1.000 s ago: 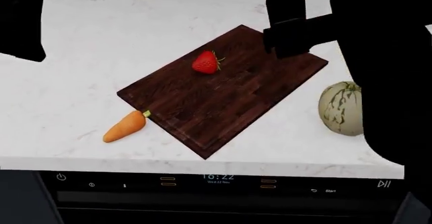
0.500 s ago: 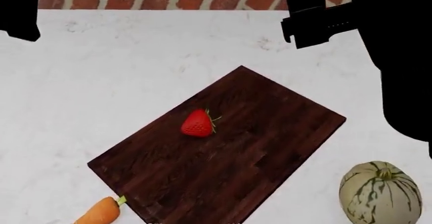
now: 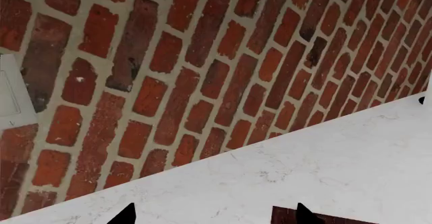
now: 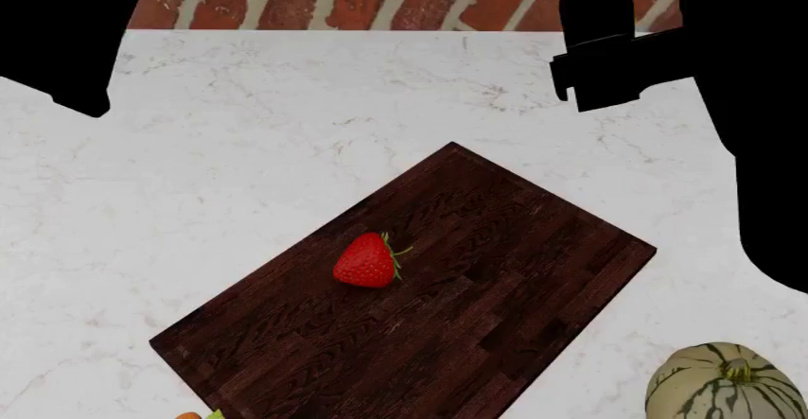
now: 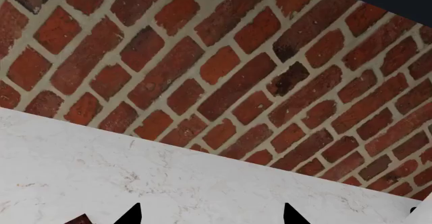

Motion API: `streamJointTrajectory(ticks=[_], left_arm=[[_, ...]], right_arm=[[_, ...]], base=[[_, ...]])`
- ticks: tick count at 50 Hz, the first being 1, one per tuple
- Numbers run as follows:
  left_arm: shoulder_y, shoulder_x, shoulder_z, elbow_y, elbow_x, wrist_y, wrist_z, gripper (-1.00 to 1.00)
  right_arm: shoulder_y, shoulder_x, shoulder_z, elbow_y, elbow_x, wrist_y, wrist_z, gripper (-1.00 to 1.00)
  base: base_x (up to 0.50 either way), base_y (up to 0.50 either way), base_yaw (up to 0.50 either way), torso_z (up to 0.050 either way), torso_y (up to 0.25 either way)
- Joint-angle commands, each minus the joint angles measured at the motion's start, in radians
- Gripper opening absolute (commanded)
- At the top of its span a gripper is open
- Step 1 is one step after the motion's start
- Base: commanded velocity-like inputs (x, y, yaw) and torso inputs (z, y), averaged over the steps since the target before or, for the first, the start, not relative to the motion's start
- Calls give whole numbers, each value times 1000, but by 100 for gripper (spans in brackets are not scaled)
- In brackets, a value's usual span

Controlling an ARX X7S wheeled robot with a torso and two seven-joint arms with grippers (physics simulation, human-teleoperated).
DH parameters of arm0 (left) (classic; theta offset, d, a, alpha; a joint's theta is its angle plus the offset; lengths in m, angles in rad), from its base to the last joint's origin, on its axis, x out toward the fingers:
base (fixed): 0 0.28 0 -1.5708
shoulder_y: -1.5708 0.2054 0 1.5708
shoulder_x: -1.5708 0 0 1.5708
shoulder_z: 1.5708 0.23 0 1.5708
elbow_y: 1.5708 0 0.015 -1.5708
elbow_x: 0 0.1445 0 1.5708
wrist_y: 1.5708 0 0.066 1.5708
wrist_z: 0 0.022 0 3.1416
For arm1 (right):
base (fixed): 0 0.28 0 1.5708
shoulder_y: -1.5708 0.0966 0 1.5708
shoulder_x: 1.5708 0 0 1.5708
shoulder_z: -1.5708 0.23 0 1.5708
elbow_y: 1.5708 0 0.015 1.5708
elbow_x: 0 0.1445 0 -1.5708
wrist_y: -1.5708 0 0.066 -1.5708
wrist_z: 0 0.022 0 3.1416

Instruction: Clear the non-vegetable object off the cutting board and place the vegetables onto it.

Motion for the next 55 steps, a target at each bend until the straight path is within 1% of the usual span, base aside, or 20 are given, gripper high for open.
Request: streamJointTrajectory(ticks=[1,3,7,9,10,11,18,22,24,28,33,37,41,46,55], left_arm=[[-135,-48,164,-213,-259,-13,-39,100],[-151,-37,190,-259,-327,-16,-48,100],[-181,-25,248,-304,-303,5,-6,100],[-188,-11,258,-358,-339,3,-41,100],[-200,-16,294,-343,-302,2,-1,100],[-200,-7,286,-372,-316,15,-12,100],[-194,26,356,-407,-306,23,33,100],[-208,44,429,-431,-248,32,101,100],[-215,58,445,-455,-238,40,111,100],[-215,77,556,-496,-123,92,239,100],[-226,111,620,-538,-74,120,307,100],[-231,131,660,-558,-45,141,349,100],[-204,140,673,-547,-56,134,341,100],[-207,152,700,-549,-49,134,356,100],[-198,162,764,-564,-1,165,397,100]], right_arm=[[28,20,-6,16,25,6,26,100],[33,19,0,21,32,9,37,100],[50,27,3,25,50,16,49,100],[56,30,-3,28,55,13,54,100],[57,31,-7,29,58,12,55,100],[58,30,-9,30,62,12,57,100],[67,33,-29,41,74,-1,63,100],[58,41,-37,42,79,-12,64,100],[57,44,-39,44,82,-19,61,100],[50,54,-58,53,75,-44,48,100],[49,59,-72,65,70,-63,39,100],[51,61,-74,67,76,-64,44,100],[49,63,-64,61,93,-54,59,100],[47,62,-59,56,109,-51,72,100],[29,70,-58,53,127,-65,81,100]], base=[[0,0,0,0,0],[0,0,0,0,0],[0,0,0,0,0],[0,0,0,0,0],[0,0,0,0,0],[0,0,0,0,0],[0,0,0,0,0],[0,0,0,0,0],[0,0,0,0,0],[0,0,0,0,0],[0,0,0,0,0],[0,0,0,0,0],[0,0,0,0,0],[0,0,0,0,0],[0,0,0,0,0]])
